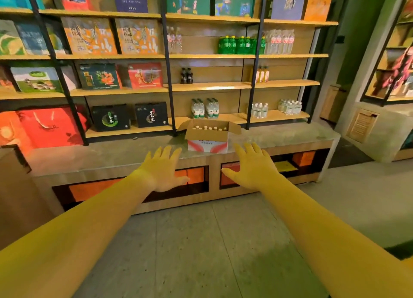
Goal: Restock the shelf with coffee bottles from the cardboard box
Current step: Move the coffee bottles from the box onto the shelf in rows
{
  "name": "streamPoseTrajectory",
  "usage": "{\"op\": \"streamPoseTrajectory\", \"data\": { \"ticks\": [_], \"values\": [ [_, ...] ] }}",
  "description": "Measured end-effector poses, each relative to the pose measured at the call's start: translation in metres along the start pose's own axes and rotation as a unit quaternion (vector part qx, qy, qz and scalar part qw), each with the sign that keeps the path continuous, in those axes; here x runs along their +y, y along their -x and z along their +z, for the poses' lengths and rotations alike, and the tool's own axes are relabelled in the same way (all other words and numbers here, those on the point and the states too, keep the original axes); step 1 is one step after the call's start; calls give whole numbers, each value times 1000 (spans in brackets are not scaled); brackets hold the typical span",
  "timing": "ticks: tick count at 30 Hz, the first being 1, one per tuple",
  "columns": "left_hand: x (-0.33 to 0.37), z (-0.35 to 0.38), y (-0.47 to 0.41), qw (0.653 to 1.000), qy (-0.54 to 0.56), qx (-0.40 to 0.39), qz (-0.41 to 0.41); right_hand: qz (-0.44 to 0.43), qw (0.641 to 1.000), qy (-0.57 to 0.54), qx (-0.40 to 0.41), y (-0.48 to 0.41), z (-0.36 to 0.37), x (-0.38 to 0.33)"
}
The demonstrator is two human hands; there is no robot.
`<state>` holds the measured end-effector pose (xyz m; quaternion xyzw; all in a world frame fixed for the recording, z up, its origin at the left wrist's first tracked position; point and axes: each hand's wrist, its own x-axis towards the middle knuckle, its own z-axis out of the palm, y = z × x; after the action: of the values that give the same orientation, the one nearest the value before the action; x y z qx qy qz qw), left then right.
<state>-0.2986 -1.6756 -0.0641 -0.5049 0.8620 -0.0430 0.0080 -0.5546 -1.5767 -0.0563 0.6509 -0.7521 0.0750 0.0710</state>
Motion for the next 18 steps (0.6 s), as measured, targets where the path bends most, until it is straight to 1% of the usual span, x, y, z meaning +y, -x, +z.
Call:
{"op": "streamPoseTrajectory", "data": {
  "ticks": [5, 8, 12, 14, 18],
  "values": [
    [5, 9, -127, 1000, 2, 11, 17, 0, 1000, -2, -17, -106, 37, 37],
    [2, 14, -212, 999, -3, 31, 37, -4, 1000, 5, 2, -177, 63, 63],
    [-11, 27, -333, 996, 17, 62, 61, 1, 1000, 19, -6, -277, 91, 94],
    [-20, 33, -393, 995, 29, 66, 63, 11, 1000, 17, -15, -327, 100, 106],
    [-39, 44, -502, 995, 51, 70, 57, 7, 1000, 5, -5, -424, 119, 130]
  ]
}}
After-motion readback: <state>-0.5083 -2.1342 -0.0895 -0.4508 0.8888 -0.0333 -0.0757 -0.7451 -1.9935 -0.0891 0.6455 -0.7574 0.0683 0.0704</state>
